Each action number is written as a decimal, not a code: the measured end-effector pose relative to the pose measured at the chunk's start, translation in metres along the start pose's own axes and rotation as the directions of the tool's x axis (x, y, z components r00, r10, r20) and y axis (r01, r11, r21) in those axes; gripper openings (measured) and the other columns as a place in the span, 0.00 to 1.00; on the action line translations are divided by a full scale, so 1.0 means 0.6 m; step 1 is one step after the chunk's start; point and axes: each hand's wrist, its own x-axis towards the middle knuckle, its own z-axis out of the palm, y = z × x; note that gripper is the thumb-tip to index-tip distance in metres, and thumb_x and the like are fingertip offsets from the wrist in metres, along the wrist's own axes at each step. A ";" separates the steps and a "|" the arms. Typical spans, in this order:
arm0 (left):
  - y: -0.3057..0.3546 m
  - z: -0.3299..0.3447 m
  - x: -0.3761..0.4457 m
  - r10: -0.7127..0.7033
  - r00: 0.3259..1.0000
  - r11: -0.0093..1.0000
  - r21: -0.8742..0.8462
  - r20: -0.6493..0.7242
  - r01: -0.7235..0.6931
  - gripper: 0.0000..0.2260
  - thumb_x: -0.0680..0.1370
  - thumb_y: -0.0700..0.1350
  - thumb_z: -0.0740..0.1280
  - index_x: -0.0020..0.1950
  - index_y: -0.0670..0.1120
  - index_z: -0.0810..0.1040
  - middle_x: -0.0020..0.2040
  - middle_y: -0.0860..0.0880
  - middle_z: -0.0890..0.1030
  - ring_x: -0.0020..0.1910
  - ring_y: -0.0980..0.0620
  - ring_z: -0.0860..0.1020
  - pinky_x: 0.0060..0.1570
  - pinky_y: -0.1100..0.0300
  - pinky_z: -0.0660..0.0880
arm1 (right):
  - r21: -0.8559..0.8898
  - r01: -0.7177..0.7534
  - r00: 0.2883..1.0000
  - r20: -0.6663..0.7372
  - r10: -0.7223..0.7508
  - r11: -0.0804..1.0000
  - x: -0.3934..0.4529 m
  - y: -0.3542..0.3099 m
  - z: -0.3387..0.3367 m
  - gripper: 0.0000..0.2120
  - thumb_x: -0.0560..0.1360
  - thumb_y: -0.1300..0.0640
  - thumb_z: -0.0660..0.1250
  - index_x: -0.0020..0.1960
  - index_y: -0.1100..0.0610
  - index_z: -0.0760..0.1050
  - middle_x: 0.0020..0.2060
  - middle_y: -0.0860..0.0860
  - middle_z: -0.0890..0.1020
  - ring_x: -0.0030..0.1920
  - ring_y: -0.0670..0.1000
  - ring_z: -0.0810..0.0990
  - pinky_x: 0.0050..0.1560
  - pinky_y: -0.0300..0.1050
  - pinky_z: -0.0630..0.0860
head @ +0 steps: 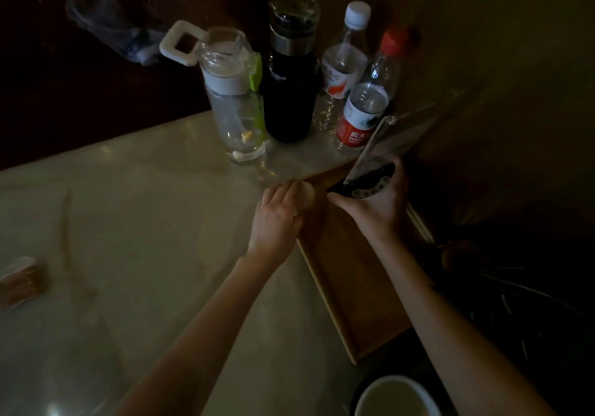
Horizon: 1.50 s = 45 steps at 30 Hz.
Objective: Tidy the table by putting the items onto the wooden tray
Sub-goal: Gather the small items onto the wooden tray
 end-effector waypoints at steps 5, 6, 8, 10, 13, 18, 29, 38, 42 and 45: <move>0.000 0.032 0.009 -0.035 0.999 0.999 0.040 0.006 0.035 0.25 0.68 0.37 0.72 0.64 0.37 0.71 0.61 0.39 0.77 0.59 0.37 0.73 0.54 0.45 0.72 | 0.013 -0.044 0.999 0.012 0.043 0.999 0.024 0.021 0.018 0.56 0.49 0.48 0.81 0.71 0.60 0.59 0.68 0.57 0.67 0.69 0.56 0.66 0.67 0.58 0.67; 0.000 0.036 0.009 -0.038 0.999 0.998 0.056 0.002 0.038 0.25 0.68 0.38 0.72 0.64 0.37 0.71 0.60 0.40 0.78 0.59 0.37 0.74 0.52 0.45 0.72 | 0.023 -0.050 0.998 0.024 0.049 0.998 0.027 0.026 0.020 0.56 0.49 0.48 0.81 0.71 0.60 0.59 0.68 0.57 0.66 0.69 0.56 0.65 0.67 0.58 0.68; 0.000 0.041 0.008 -0.042 0.999 0.996 0.084 -0.012 0.042 0.25 0.68 0.40 0.73 0.63 0.37 0.72 0.58 0.39 0.79 0.57 0.37 0.75 0.49 0.46 0.73 | 0.023 -0.059 0.998 0.039 0.058 0.998 0.031 0.031 0.023 0.57 0.50 0.49 0.82 0.72 0.61 0.58 0.69 0.57 0.66 0.70 0.55 0.65 0.67 0.58 0.68; 0.001 0.044 0.008 -0.052 0.998 0.995 0.087 -0.034 0.055 0.24 0.68 0.42 0.73 0.62 0.37 0.73 0.56 0.39 0.80 0.55 0.38 0.76 0.48 0.47 0.74 | -0.003 -0.049 0.998 0.036 0.049 0.999 0.031 0.034 0.025 0.57 0.51 0.49 0.82 0.72 0.60 0.57 0.69 0.57 0.66 0.70 0.55 0.65 0.67 0.57 0.68; 0.000 0.046 0.004 -0.070 0.996 0.995 0.065 -0.054 0.074 0.24 0.69 0.43 0.71 0.62 0.38 0.72 0.57 0.39 0.80 0.56 0.38 0.76 0.49 0.47 0.73 | -0.040 -0.023 0.999 0.028 0.024 0.999 0.028 0.034 0.029 0.57 0.51 0.49 0.82 0.72 0.60 0.58 0.69 0.57 0.67 0.69 0.56 0.65 0.68 0.56 0.67; -0.004 0.062 -0.005 -0.045 0.995 0.997 0.060 -0.094 0.051 0.20 0.73 0.43 0.65 0.65 0.39 0.71 0.63 0.39 0.75 0.62 0.44 0.67 0.57 0.47 0.70 | -0.078 0.016 1.000 0.012 -0.015 0.997 0.023 0.039 0.034 0.56 0.51 0.45 0.81 0.71 0.60 0.59 0.69 0.56 0.67 0.69 0.54 0.65 0.67 0.46 0.63; -0.006 0.071 -0.007 -0.065 0.987 0.997 0.025 -0.149 0.070 0.20 0.73 0.42 0.67 0.64 0.40 0.72 0.63 0.41 0.76 0.61 0.45 0.68 0.58 0.47 0.70 | -0.146 0.048 0.999 0.021 -0.045 0.988 0.010 0.035 0.029 0.59 0.50 0.30 0.69 0.72 0.59 0.56 0.69 0.58 0.65 0.69 0.59 0.61 0.68 0.57 0.58; 0.007 0.057 -0.005 -0.114 0.990 0.993 0.000 -0.087 0.114 0.21 0.71 0.41 0.69 0.63 0.38 0.72 0.62 0.38 0.75 0.59 0.37 0.74 0.57 0.42 0.72 | -0.183 -0.064 0.981 0.167 0.095 0.981 0.001 0.027 0.015 0.59 0.60 0.48 0.78 0.76 0.59 0.41 0.76 0.58 0.51 0.75 0.59 0.48 0.74 0.59 0.46; 0.010 0.041 -0.009 -0.163 0.985 0.986 -0.038 -0.060 0.161 0.24 0.71 0.41 0.70 0.65 0.36 0.69 0.64 0.37 0.73 0.59 0.35 0.73 0.58 0.41 0.72 | -0.032 0.056 0.998 0.042 -0.055 0.998 -0.043 0.021 -0.002 0.35 0.69 0.59 0.72 0.71 0.62 0.59 0.69 0.59 0.66 0.70 0.58 0.65 0.69 0.57 0.66; 0.010 0.023 -0.025 -0.257 0.957 0.966 -0.026 -0.133 0.256 0.23 0.74 0.50 0.59 0.65 0.38 0.70 0.65 0.39 0.73 0.60 0.38 0.73 0.58 0.44 0.70 | 0.083 0.124 0.988 0.085 -0.131 0.989 -0.079 0.012 -0.008 0.22 0.72 0.59 0.67 0.64 0.62 0.69 0.60 0.54 0.74 0.60 0.52 0.74 0.59 0.34 0.70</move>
